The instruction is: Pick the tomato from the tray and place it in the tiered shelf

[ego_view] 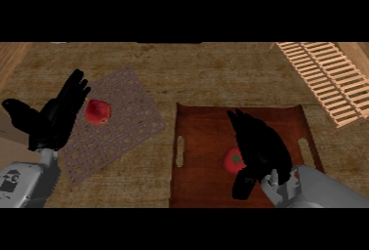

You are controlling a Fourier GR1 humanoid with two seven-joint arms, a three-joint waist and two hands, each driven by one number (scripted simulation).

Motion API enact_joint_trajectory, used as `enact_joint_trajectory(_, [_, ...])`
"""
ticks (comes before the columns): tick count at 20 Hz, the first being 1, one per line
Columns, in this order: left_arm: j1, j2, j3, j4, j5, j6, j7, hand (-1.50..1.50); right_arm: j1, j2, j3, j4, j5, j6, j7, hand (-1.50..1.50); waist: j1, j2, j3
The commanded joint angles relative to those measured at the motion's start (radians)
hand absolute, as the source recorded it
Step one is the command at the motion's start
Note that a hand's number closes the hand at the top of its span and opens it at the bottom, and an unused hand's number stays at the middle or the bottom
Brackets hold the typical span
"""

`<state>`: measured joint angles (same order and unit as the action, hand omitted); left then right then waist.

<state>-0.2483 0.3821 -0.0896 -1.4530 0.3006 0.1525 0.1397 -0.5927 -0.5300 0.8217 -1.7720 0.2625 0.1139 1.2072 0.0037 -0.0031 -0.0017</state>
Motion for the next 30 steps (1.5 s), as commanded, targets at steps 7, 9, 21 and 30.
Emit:
enact_joint_trajectory(7, [0.023,-0.016,0.02,-0.038,-0.018,0.013,0.027,0.0,0.073,0.092,0.014,0.0,0.106,0.04,0.196,-1.5,-0.006,-0.001,0.001])
enact_joint_trajectory(9, [-0.051,-0.034,0.012,0.019,-0.036,0.013,0.025,0.0,0.044,0.139,0.005,0.067,0.128,0.052,0.185,-1.5,-0.009,0.002,0.001])
enact_joint_trajectory(21, [-0.017,-0.055,0.032,-0.028,-0.064,-0.009,0.054,0.0,0.137,0.234,-0.101,0.25,0.238,0.057,-0.011,-1.5,-0.001,0.003,0.002])
enact_joint_trajectory(30, [-0.023,-0.084,0.062,0.009,-0.094,-0.025,0.029,0.0,0.231,0.291,-0.137,0.368,0.326,0.033,-0.17,1.5,-0.003,0.004,0.002])
